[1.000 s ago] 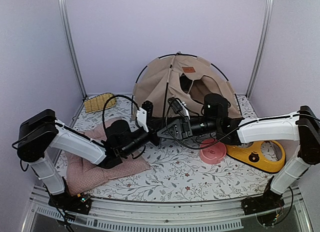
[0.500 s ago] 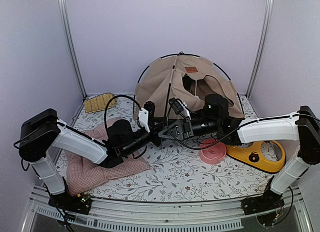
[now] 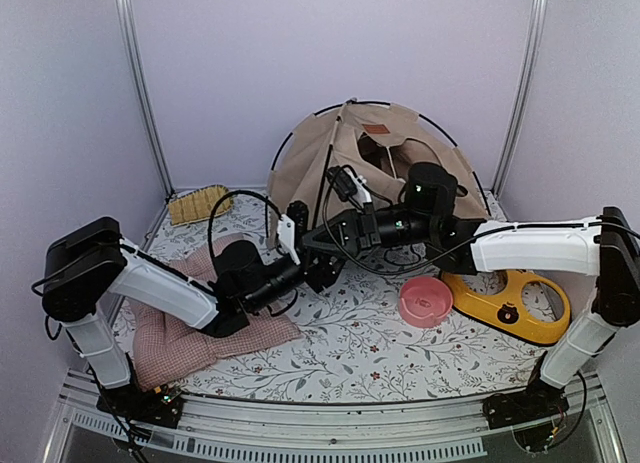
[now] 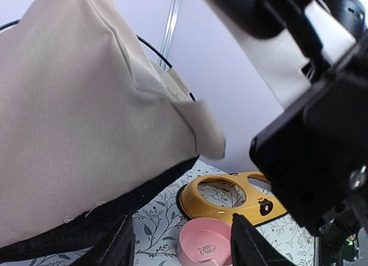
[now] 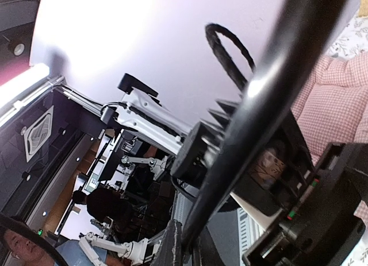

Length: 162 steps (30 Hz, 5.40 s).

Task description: Set up the pet tent

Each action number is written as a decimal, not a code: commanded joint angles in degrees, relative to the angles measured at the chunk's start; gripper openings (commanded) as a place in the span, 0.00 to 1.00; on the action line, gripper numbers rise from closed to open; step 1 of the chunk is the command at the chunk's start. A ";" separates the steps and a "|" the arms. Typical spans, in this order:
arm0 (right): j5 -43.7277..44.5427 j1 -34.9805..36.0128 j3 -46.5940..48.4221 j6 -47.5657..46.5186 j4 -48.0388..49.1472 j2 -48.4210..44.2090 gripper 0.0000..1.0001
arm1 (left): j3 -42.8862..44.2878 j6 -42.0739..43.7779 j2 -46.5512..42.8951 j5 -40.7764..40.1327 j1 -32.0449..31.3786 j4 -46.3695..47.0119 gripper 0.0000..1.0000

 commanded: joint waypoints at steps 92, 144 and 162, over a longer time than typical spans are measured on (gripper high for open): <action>7.54 -2.03 5.35 27.68 18.00 2.86 0.00 | 28.32 13.27 21.34 -22.67 0.66 1.42 0.83; 23.23 -6.50 2.29 -6.97 -3.88 -1.00 0.00 | -6.38 9.59 -1.33 -18.37 -4.83 11.03 0.00; 24.04 -6.43 1.00 -8.04 -4.78 -0.77 0.00 | -5.57 9.25 -2.58 -17.43 -4.81 8.92 0.00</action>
